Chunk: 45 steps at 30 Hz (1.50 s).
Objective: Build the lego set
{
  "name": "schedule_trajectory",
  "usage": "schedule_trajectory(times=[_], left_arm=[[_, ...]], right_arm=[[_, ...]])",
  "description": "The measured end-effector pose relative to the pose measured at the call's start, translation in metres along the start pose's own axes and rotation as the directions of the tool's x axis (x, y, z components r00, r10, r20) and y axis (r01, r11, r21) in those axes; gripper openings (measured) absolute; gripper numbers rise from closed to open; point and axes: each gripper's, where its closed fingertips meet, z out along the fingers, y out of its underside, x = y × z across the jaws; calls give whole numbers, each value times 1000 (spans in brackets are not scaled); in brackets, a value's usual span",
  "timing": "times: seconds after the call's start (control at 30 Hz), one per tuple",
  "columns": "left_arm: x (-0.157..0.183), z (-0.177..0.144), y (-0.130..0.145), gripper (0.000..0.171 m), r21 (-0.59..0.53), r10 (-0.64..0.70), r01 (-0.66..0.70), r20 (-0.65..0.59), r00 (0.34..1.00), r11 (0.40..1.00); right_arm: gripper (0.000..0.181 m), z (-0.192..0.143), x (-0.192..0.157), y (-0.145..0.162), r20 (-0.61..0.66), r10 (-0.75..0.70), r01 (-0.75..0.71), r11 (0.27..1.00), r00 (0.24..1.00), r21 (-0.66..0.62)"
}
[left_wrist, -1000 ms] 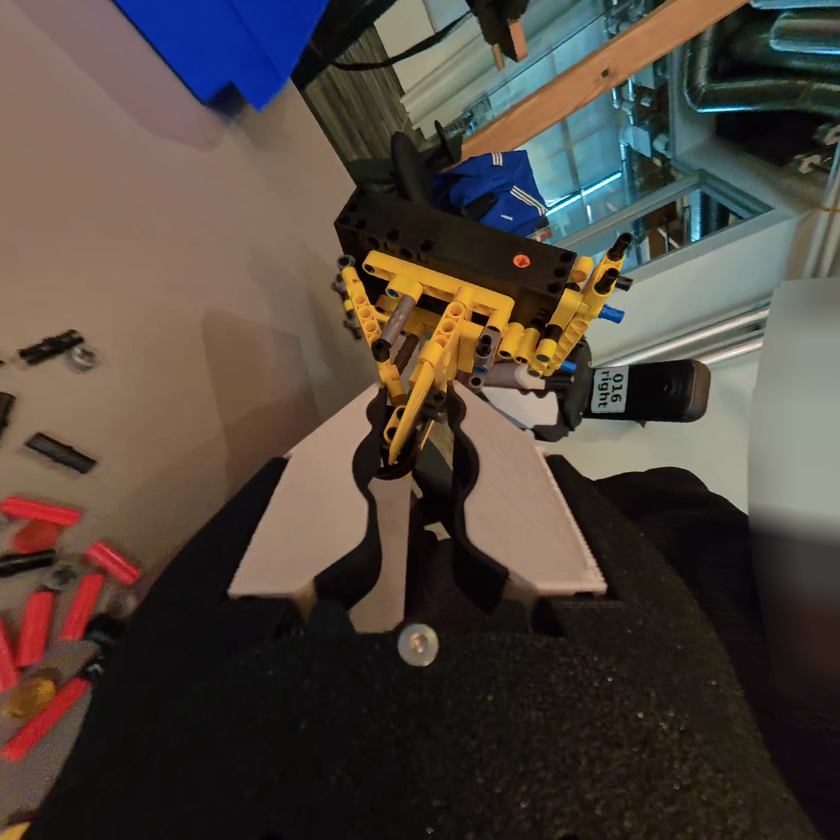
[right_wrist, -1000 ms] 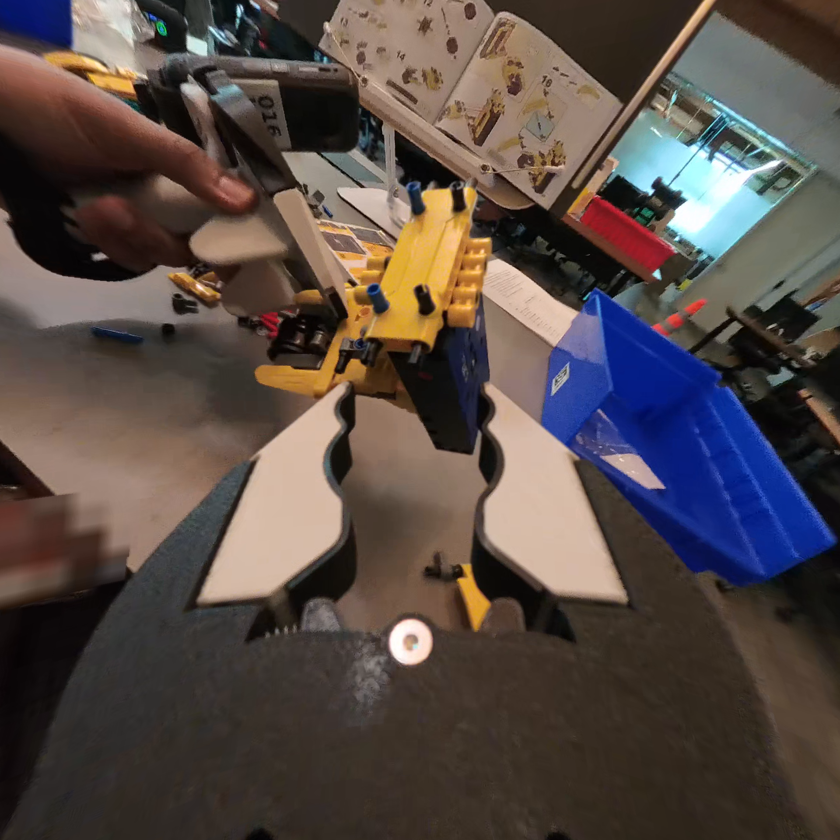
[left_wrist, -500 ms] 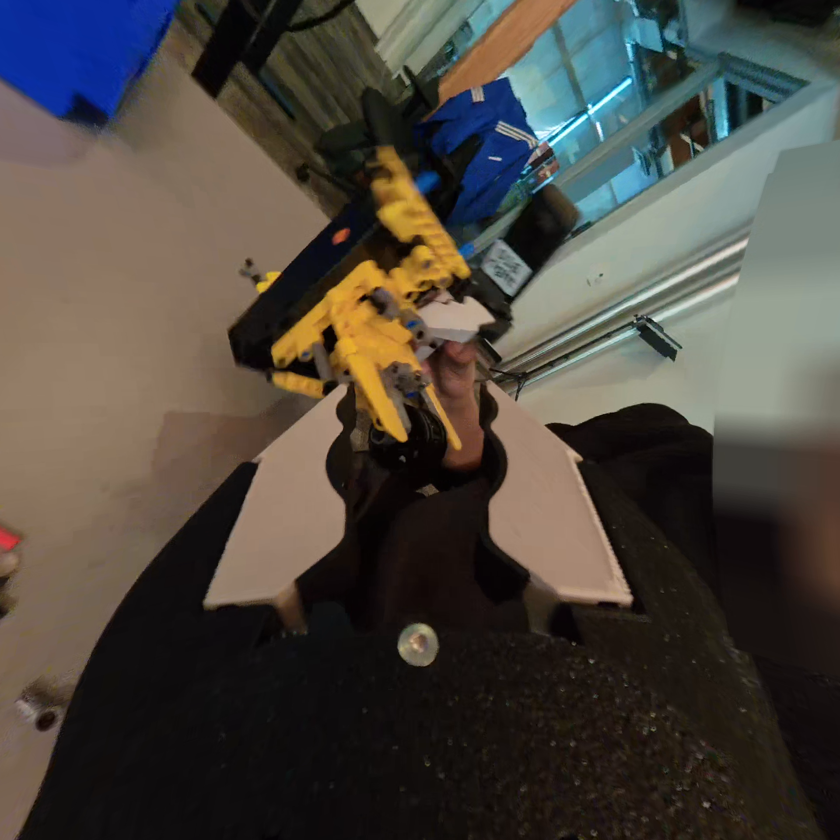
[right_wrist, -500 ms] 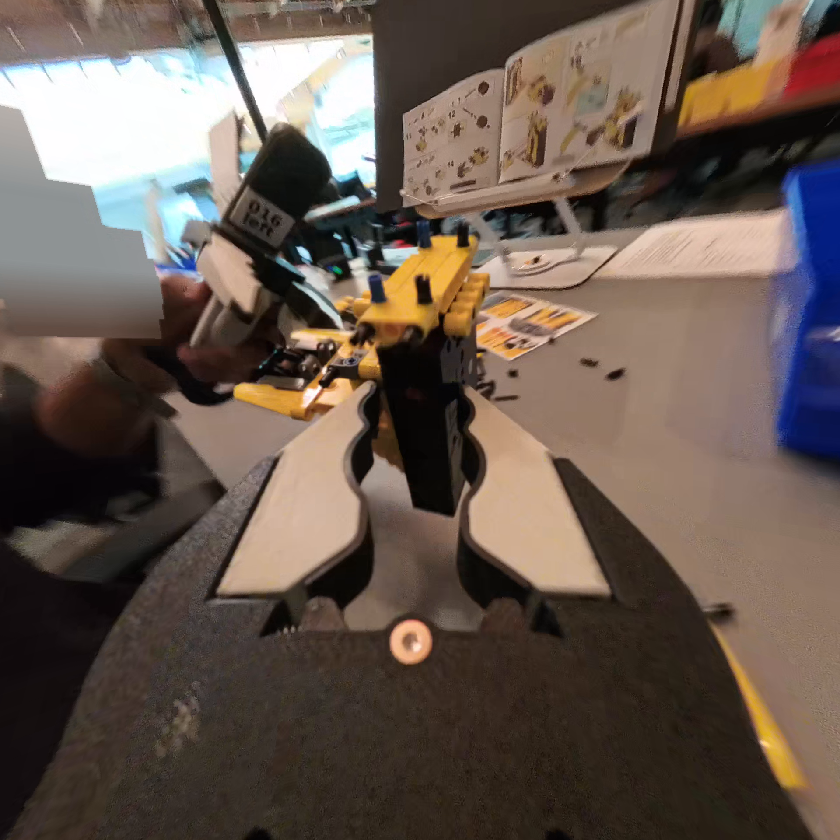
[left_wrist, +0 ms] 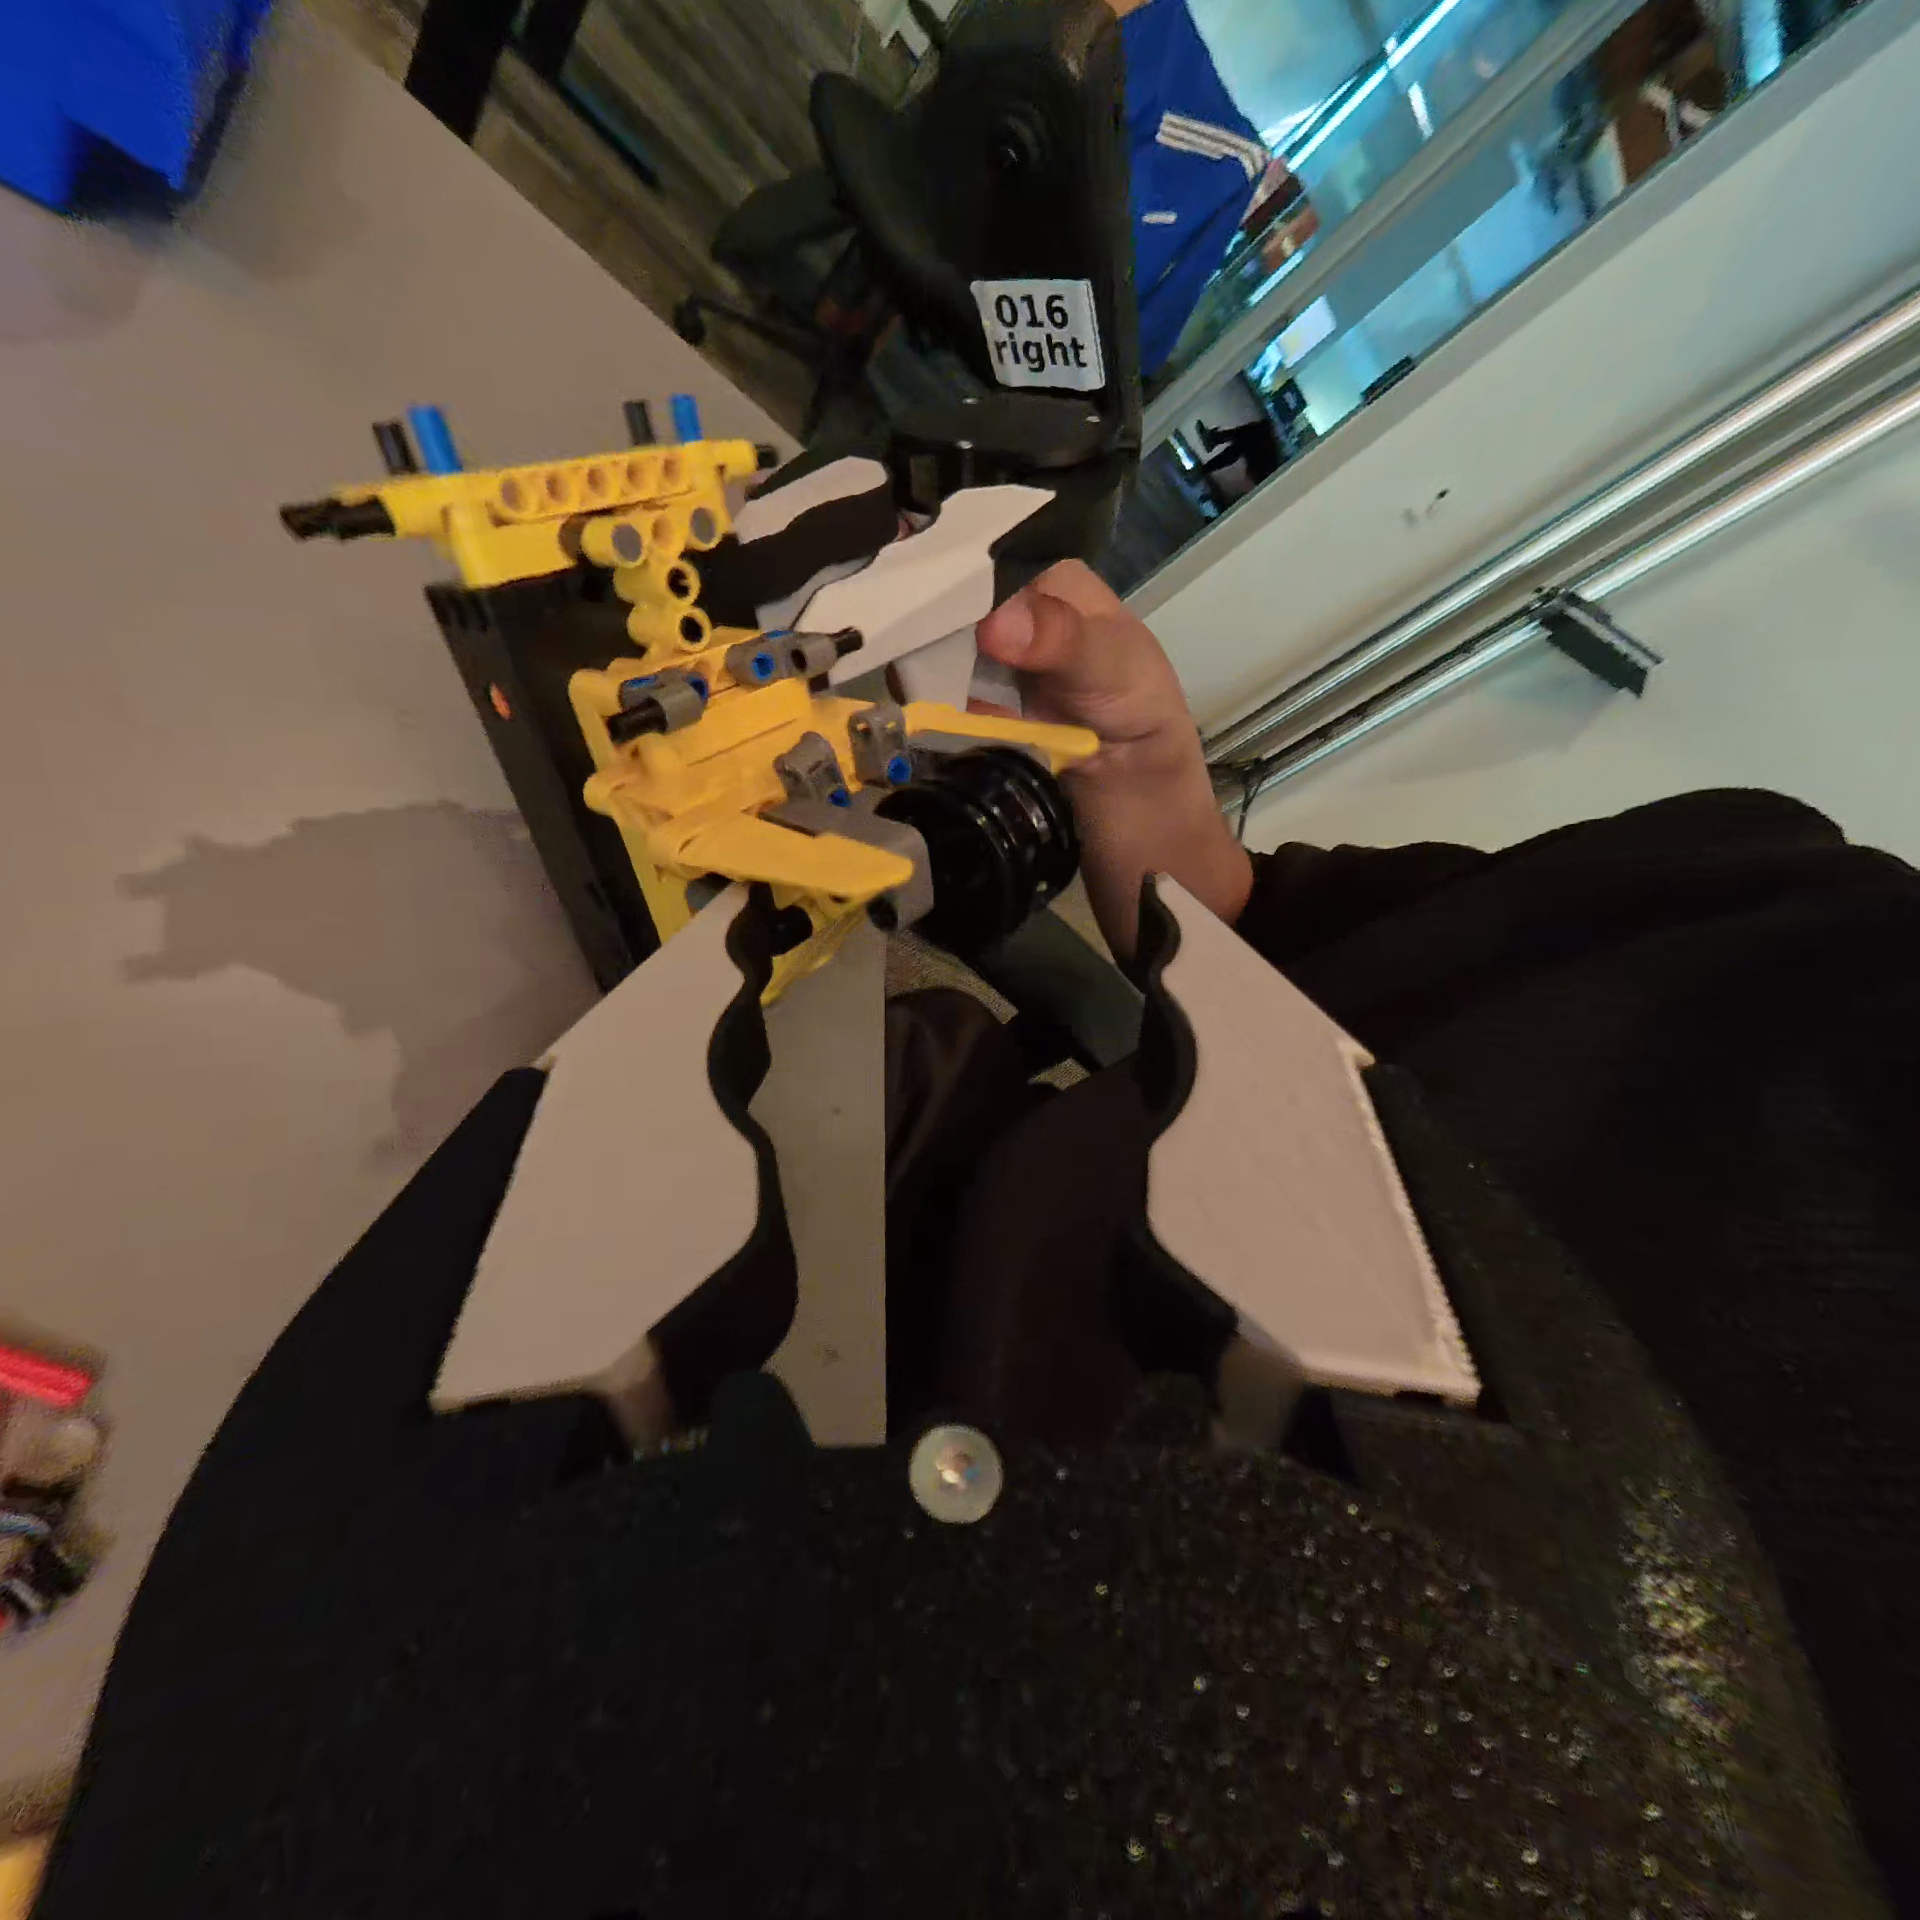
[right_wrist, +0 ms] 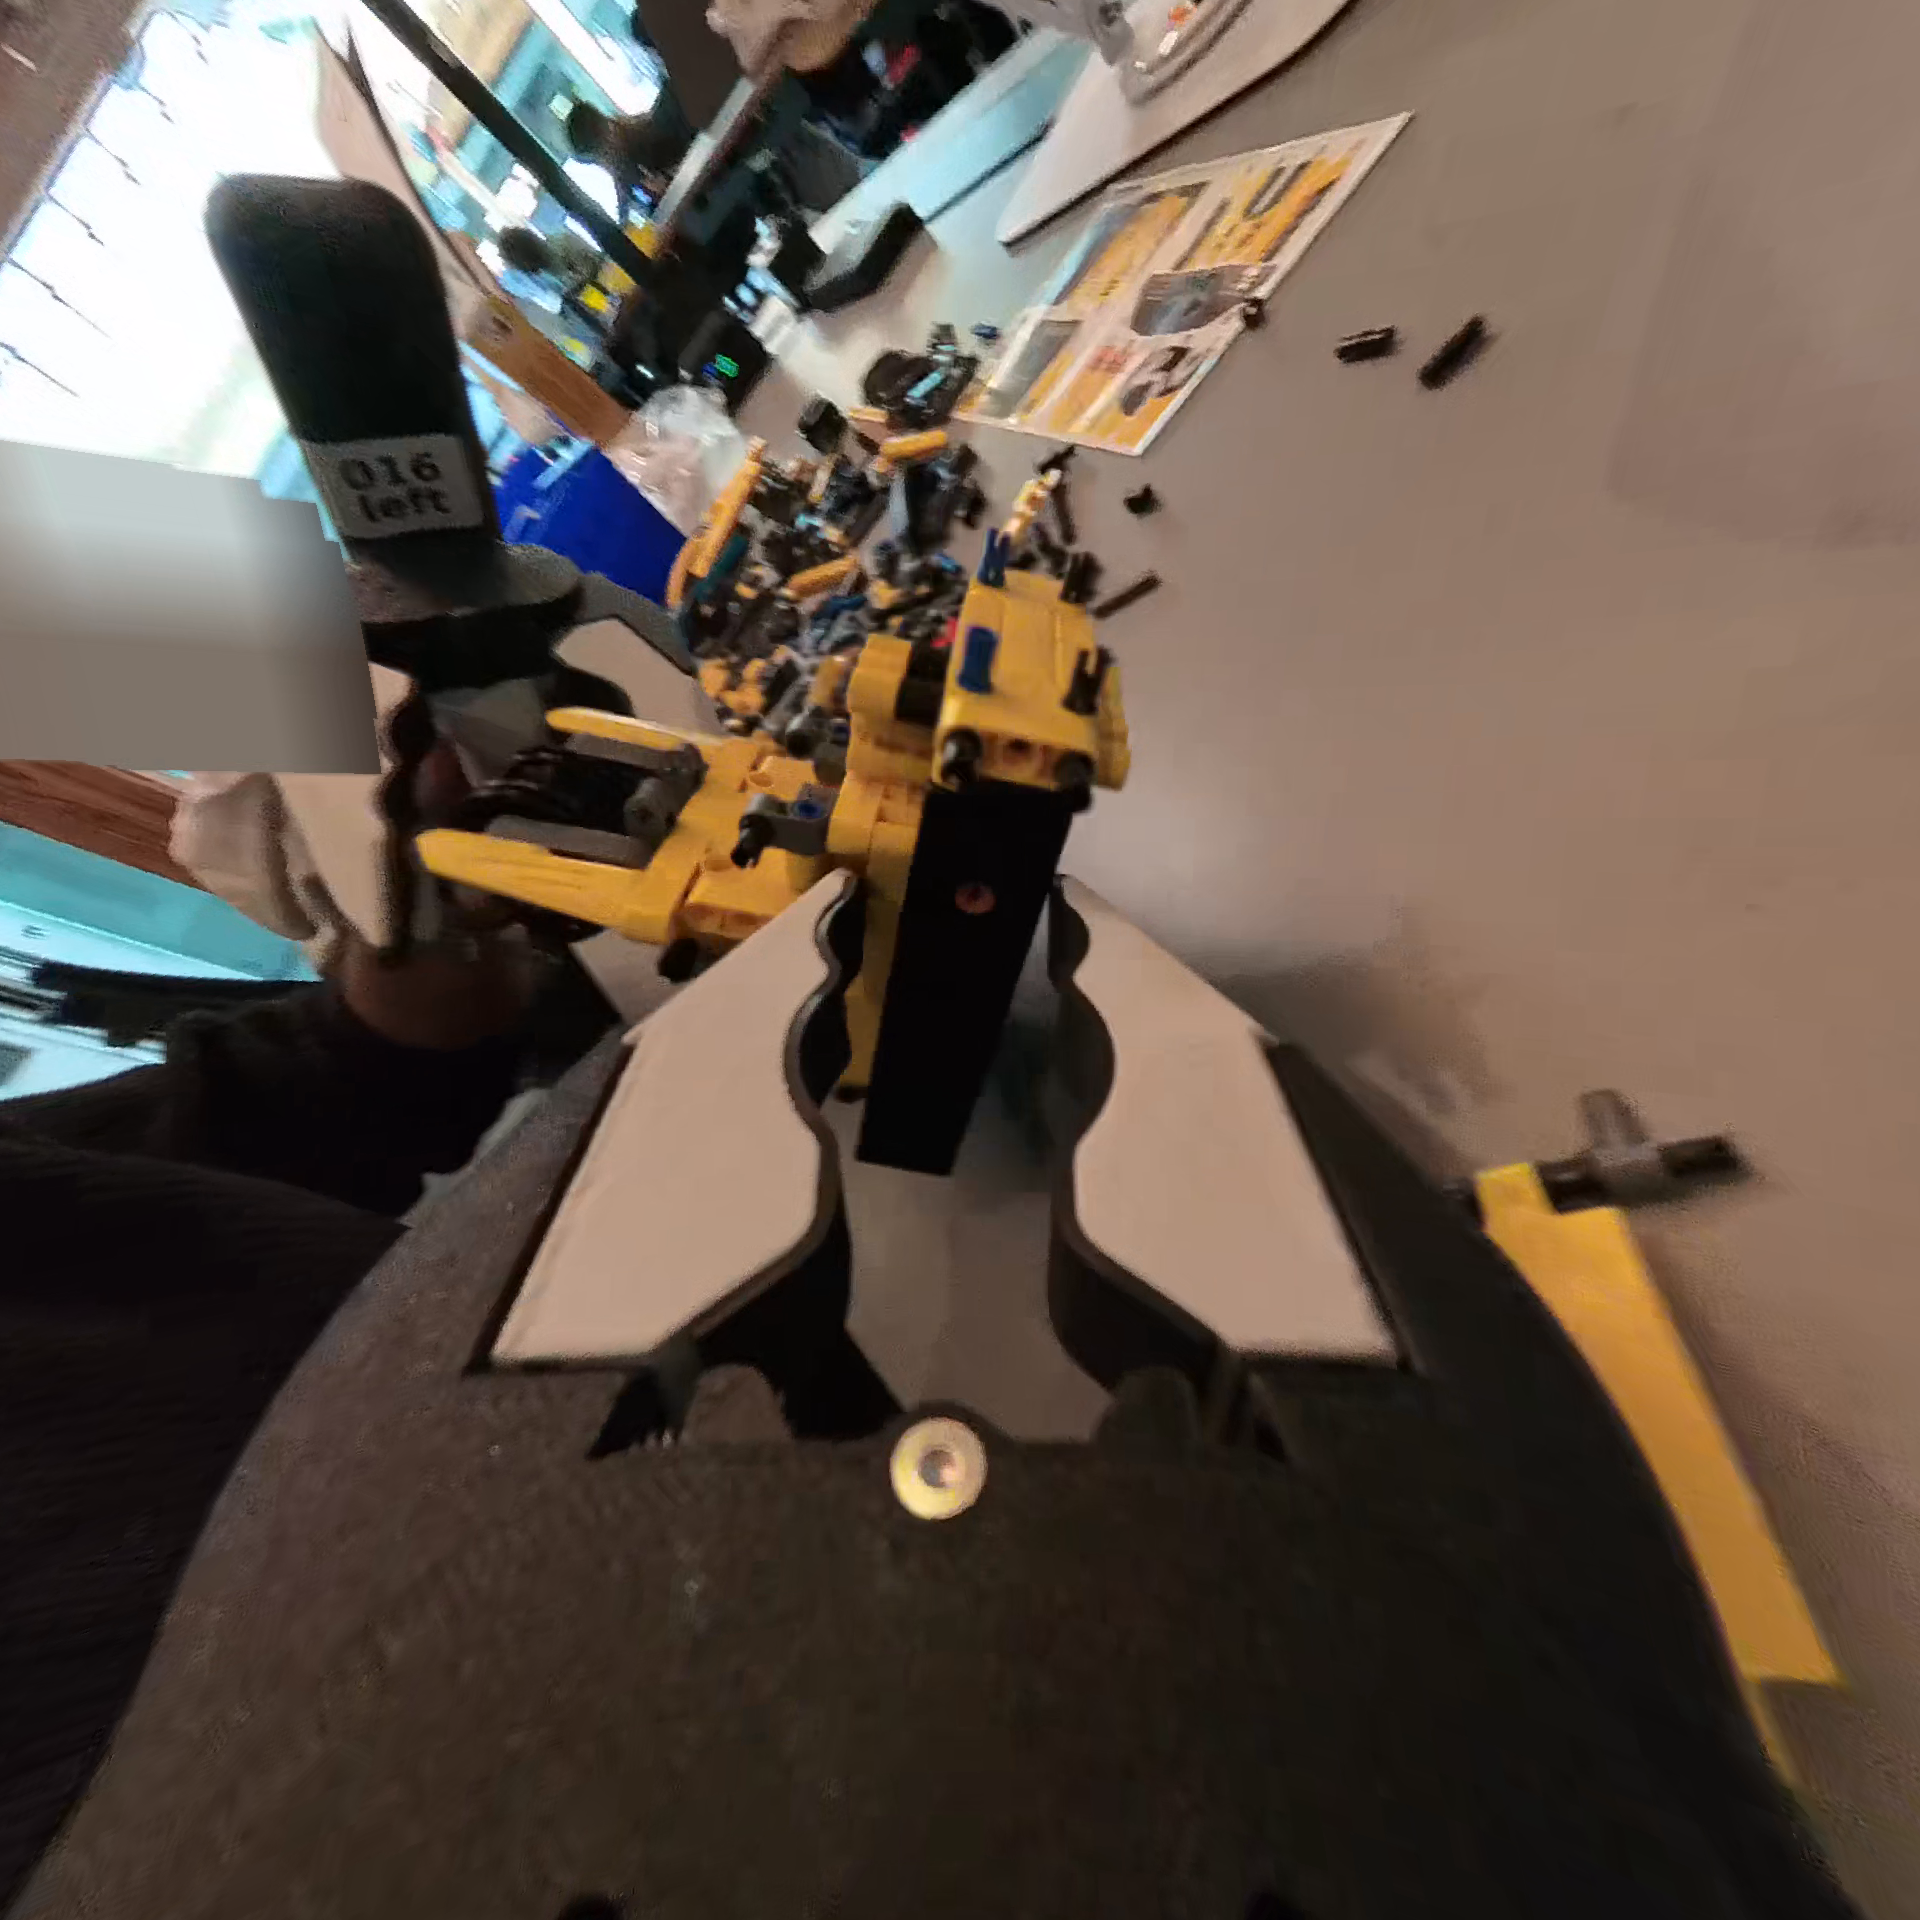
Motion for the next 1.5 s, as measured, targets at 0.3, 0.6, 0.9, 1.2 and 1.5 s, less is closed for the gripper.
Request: schedule_trajectory(times=[0.3, 0.6, 0.9, 1.2, 1.5], left_arm=[[-26, 12, -14, 70, -25, -65, 63, -50, 997, 998], [-35, 21, -1, 71, -46, -32, 32, 3, 999, 998], [-31, 34, -2, 71, 17, -47, 47, -24, 999, 999], [-22, 69, -6, 71, 79, -22, 25, -40, 999, 997], [-5, 59, -1, 71, 103, -8, 19, -113, 994, 995]], right_arm=[[42, 9, 38, -6, -69, 10, -17, 995, 998, -102], [38, -18, 58, -7, -201, -134, 97, 978, 970, -184], [39, -90, 81, 1, -458, -491, 432, 871, 741, -234], [51, -59, 99, 31, -398, -540, 428, 838, 742, -340], [24, -58, 89, 11, -410, -592, 510, 806, 694, -301]])
